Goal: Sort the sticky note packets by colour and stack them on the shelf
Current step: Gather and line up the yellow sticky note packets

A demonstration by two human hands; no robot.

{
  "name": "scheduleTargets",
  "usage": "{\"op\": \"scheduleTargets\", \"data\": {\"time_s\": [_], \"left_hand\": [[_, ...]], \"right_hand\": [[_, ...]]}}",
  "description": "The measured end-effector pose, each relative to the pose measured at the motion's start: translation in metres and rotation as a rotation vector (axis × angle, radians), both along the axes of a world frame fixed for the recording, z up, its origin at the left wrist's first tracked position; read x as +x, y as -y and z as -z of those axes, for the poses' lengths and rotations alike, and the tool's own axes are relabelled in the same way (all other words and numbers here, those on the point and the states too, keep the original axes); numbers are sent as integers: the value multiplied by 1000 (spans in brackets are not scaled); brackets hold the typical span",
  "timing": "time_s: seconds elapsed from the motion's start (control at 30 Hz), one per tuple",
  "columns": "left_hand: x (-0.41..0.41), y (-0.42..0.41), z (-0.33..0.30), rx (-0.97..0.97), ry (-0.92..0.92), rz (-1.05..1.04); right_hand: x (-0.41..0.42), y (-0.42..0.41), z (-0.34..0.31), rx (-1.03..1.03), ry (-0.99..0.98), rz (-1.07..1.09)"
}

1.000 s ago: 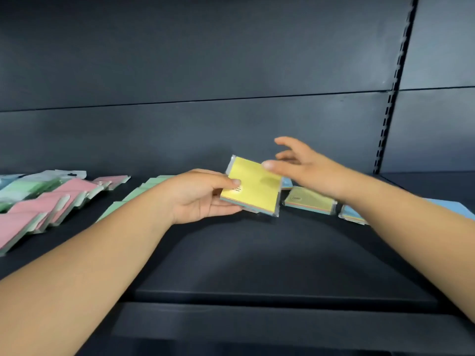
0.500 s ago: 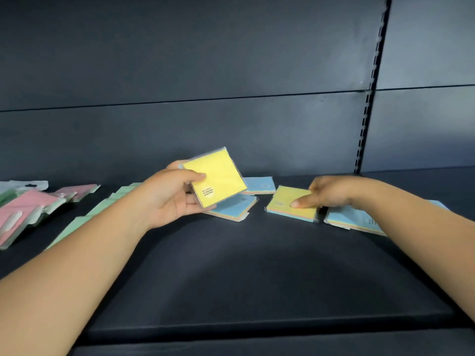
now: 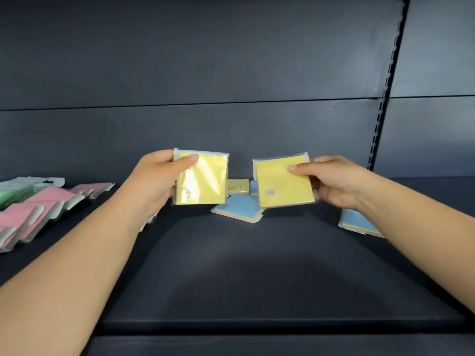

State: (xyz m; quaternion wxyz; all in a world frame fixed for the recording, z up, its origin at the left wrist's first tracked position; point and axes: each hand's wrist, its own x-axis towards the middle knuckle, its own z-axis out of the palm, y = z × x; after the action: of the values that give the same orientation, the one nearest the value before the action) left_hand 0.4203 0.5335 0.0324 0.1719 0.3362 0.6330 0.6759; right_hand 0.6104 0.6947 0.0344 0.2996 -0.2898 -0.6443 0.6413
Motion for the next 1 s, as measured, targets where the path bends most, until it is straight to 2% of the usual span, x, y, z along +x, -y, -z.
{"op": "scheduleTargets", "data": {"time_s": [0.1,0.23,0.3,0.43,0.63,0.73,0.83,1.0], "left_hand": [[-6,2,-2,100,25,-125],[-15,6,-2,170,47,-268],[-20,8,-1,184,49,-292],[-22,4,4,162,49,-283],[-19,0,5,148,52,-263],[-15,-1,9,131,68,-238],[-13,-1,10,117,78,-232],[-14,-1,10,126,86,-242]], "right_hand": [[-31,13,3,-65,6,-8],[-70,26,10,-34,90,21],[-84,28,16,48,206,33],[-83,23,23,369,465,67],[-40,-11,21,426,545,213],[-27,-26,19,377,544,279],[-25,-35,15,261,458,315],[-68,-34,19,129,316,268]]}}
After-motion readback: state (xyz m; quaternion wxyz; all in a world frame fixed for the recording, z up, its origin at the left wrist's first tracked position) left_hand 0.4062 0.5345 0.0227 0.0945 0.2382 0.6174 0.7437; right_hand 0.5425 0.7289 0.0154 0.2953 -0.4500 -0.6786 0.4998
